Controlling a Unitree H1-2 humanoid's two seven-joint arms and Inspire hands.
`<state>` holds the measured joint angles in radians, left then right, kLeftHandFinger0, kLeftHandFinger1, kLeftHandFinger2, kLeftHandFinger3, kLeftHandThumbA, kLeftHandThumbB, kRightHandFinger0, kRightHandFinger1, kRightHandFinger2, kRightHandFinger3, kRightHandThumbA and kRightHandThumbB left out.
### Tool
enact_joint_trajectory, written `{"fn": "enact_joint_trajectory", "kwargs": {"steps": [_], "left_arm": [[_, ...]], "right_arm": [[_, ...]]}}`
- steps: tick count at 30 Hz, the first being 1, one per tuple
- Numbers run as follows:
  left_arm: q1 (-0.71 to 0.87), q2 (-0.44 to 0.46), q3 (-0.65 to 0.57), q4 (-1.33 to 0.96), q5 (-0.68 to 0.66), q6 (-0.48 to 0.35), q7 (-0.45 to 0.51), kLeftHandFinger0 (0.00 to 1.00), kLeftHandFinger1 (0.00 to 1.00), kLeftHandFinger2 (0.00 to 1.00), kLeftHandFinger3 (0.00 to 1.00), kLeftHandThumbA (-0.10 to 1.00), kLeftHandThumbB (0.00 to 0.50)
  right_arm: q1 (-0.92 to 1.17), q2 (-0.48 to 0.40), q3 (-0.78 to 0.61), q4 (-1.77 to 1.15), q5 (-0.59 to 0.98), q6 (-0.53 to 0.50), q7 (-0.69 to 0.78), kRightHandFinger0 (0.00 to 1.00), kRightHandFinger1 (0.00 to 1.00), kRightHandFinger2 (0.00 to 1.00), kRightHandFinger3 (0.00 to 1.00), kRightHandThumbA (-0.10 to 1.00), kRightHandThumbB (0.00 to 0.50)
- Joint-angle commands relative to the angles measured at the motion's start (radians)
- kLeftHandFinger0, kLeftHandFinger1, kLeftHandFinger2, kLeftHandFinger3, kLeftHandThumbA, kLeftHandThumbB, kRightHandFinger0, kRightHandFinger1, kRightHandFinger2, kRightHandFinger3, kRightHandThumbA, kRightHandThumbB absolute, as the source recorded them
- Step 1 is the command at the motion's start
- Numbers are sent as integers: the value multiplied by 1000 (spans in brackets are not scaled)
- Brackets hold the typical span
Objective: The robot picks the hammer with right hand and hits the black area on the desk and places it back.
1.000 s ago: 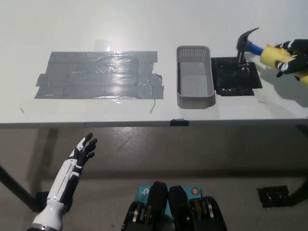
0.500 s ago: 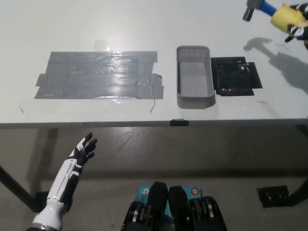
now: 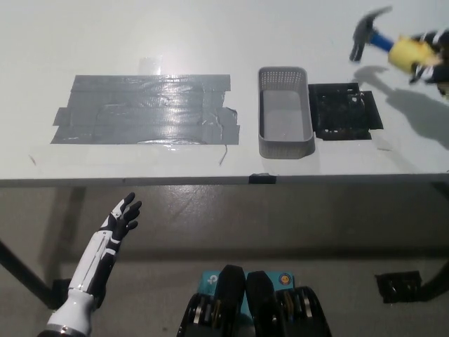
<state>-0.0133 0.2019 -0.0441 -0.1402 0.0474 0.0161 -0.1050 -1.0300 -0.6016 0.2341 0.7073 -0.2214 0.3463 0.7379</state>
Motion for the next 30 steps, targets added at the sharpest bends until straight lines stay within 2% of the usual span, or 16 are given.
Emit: {"fn": "enact_joint_trajectory", "kwargs": {"steps": [1, 2, 4, 6, 8, 9, 11, 12, 14, 15, 18, 19, 21, 23, 25, 30], "left_arm": [[-17, 13, 5, -36, -2, -9, -14, 1000, 1000, 1000, 1000, 1000, 0], [-15, 13, 5, -38, -1, -10, -14, 1000, 1000, 1000, 1000, 1000, 0], [-18, 15, 5, -32, 0, -18, -14, 1000, 1000, 1000, 1000, 1000, 0], [-17, 15, 7, -28, -2, -22, -13, 1000, 1000, 1000, 1000, 1000, 1], [-14, 14, 10, -34, -4, -16, -11, 1000, 1000, 1000, 1000, 1000, 0], [-15, 15, 11, -35, -4, -14, -11, 1000, 1000, 1000, 1000, 1000, 0], [-19, 12, 10, -34, -2, -12, -9, 1000, 1000, 1000, 1000, 1000, 2], [-22, 12, 10, -28, -1, -19, -9, 1000, 1000, 1000, 1000, 1000, 0], [-19, 14, 9, -27, 2, -21, -9, 1000, 1000, 1000, 1000, 1000, 0], [-19, 14, 10, -25, 3, -26, -7, 1000, 1000, 1000, 1000, 1000, 0], [-16, 14, 9, -33, 5, -16, -8, 1000, 1000, 1000, 1000, 1000, 0], [-16, 15, 8, -34, 6, -15, -9, 1000, 1000, 1000, 1000, 1000, 0], [-17, 16, 6, -30, 11, -20, -9, 1000, 1000, 1000, 1000, 1000, 0], [-19, 16, 6, -26, 11, -24, -8, 1000, 1000, 1000, 1000, 1000, 0], [-20, 15, 6, -25, 12, -29, -8, 1000, 1000, 1000, 1000, 1000, 0], [-18, 13, 8, -34, 3, -18, -10, 1000, 1000, 1000, 1000, 1000, 0]], "right_arm": [[14, 3, 42, -11, -33, -109, -24, 71, 539, 845, 847, -100, 139], [24, 6, 46, -13, -30, -101, -25, 58, 530, 852, 867, -100, 137], [56, 14, 94, -17, -67, -127, -34, 66, 588, 924, 1000, -100, 117], [75, 25, 128, -12, -95, -145, -57, 27, 566, 905, 1000, -100, 131], [73, 30, 164, 19, -125, -174, -76, 0, 466, 809, 810, -100, 116], [71, 28, 170, 14, -129, -174, -78, 0, 467, 815, 791, -100, 97], [66, 19, 177, 4, -135, -171, -77, 0, 406, 763, 647, -100, 71], [56, 15, 177, 16, -139, -174, -86, 0, 435, 792, 674, -100, 77], [52, 12, 157, 11, -115, -162, -77, 1, 506, 852, 880, -100, 75], [47, 10, 152, 16, -110, -178, -75, 1, 494, 829, 920, -100, 84], [24, -7, 152, -6, -122, -179, -72, 63, 540, 901, 928, -100, 116], [20, -9, 150, -7, -122, -180, -71, 54, 531, 873, 948, -100, 94], [2, -24, 141, -14, -120, -211, -76, 100, 541, 864, 898, -99, 72], [-14, -31, 133, -6, -110, -240, -72, 75, 538, 858, 886, -90, 84], [-47, -27, 102, 21, -79, -225, -66, 54, 558, 866, 1000, -100, 86], [-98, -12, 71, 49, -84, -184, -78, 111, 607, 922, 1000, -100, 90]]}}
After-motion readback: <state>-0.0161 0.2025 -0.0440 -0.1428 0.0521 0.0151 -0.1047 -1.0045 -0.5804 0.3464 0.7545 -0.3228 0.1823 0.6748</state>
